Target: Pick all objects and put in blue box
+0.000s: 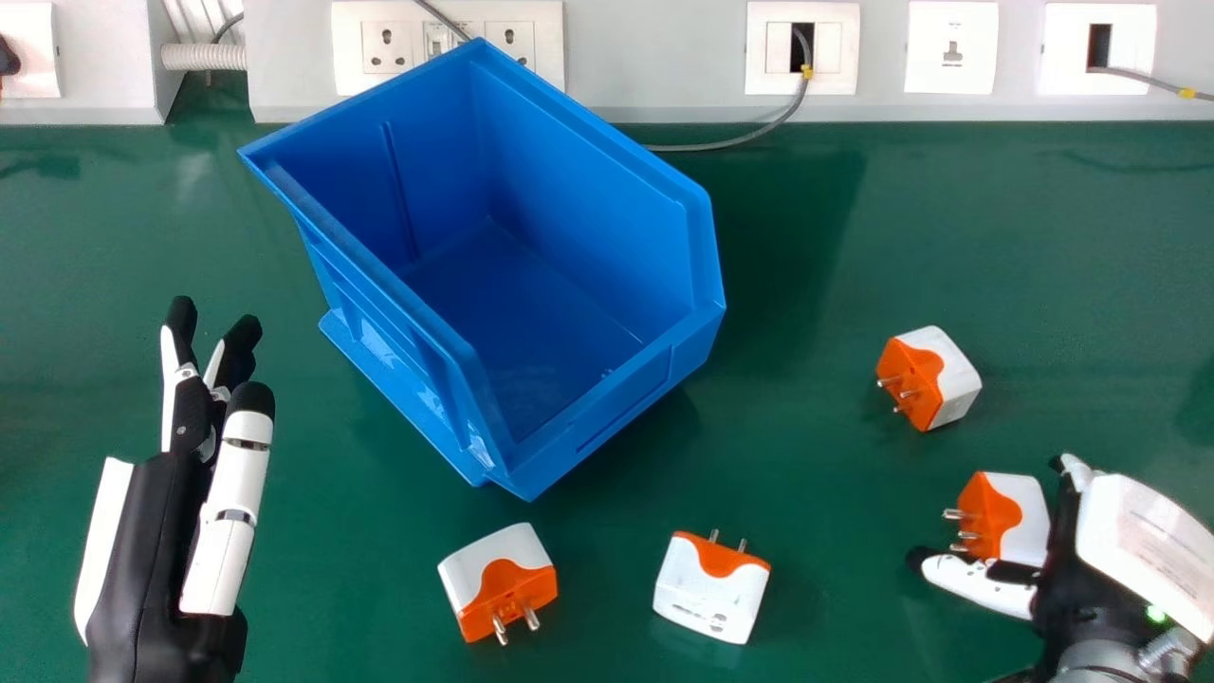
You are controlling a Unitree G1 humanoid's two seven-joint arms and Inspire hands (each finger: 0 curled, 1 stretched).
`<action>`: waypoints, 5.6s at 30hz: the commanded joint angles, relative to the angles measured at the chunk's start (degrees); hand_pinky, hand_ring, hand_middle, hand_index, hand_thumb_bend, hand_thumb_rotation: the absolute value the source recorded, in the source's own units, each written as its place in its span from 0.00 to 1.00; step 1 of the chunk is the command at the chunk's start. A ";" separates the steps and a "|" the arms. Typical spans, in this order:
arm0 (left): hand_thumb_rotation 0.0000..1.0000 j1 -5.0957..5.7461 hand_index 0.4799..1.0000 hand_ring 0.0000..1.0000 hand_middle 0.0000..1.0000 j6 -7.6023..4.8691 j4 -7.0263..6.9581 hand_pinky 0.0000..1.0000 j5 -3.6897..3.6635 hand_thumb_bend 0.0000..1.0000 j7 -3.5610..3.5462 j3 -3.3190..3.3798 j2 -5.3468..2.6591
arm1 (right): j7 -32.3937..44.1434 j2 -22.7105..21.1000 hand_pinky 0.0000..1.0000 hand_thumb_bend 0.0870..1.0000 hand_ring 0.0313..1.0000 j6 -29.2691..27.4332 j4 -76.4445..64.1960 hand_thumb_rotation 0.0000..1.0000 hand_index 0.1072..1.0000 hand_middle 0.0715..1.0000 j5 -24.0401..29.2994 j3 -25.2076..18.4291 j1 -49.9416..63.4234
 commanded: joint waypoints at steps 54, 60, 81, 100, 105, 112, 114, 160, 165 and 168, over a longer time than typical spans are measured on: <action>0.84 0.96 0.99 1.00 0.98 0.58 -3.18 1.00 0.02 0.32 0.60 0.23 -0.19 | 0.16 1.62 0.29 0.43 0.38 -26.91 -39.49 0.00 0.52 0.44 -1.81 0.16 17.22; 0.83 0.99 0.98 1.00 0.99 0.76 -3.25 1.00 -0.09 0.33 0.56 0.09 -0.42 | 4.22 2.48 0.28 0.43 0.39 -28.20 -35.73 0.00 0.52 0.44 -3.98 3.26 7.80; 0.81 2.05 0.99 1.00 0.98 1.12 -4.23 1.00 0.55 0.30 1.16 -0.43 -0.99 | 6.22 8.02 0.27 0.43 0.39 -32.83 -2.16 0.00 0.50 0.47 -3.43 10.42 -31.91; 0.85 4.28 0.99 1.00 0.99 1.33 -6.41 1.00 1.37 0.29 2.26 -1.18 -1.64 | 2.14 17.69 0.29 0.44 0.42 -36.45 45.00 0.00 0.48 0.51 1.65 17.06 -59.31; 0.85 5.25 0.99 1.00 0.99 1.66 -7.38 1.00 2.22 0.25 3.03 -1.57 -2.06 | -1.11 18.67 0.30 0.44 0.44 -36.74 49.82 0.00 0.46 0.55 1.82 17.99 -60.19; 0.86 5.54 1.00 1.00 0.99 1.57 -7.37 1.00 2.30 0.22 3.21 -1.50 -1.98 | -5.41 18.02 0.30 0.44 0.43 -37.06 50.91 0.00 0.49 0.53 0.08 20.80 -59.02; 0.86 5.39 1.00 1.00 0.99 1.29 -7.00 1.00 2.18 0.22 3.05 -1.42 -1.91 | -5.50 17.44 0.29 0.43 0.42 -37.18 50.36 0.00 0.52 0.50 -0.26 21.61 -58.67; 0.83 1.86 0.98 1.00 0.98 0.62 -4.06 1.00 2.01 0.25 2.42 -1.18 -1.58 | -1.43 -2.06 0.73 0.50 0.88 -38.08 -22.59 0.14 0.91 0.93 1.38 8.79 -3.11; 0.85 1.60 0.97 1.00 0.98 -0.40 -3.27 1.00 2.80 0.23 2.49 -1.01 -1.24 | -7.66 -3.35 0.74 0.53 0.90 -42.63 -25.84 0.19 0.94 0.95 2.34 2.91 9.09; 0.85 1.50 0.97 1.00 0.98 0.12 -3.27 1.00 1.93 0.28 2.10 -0.95 -1.08 | -10.53 -3.73 0.75 0.55 0.91 -44.68 -26.18 0.24 0.94 0.96 3.19 -1.20 13.70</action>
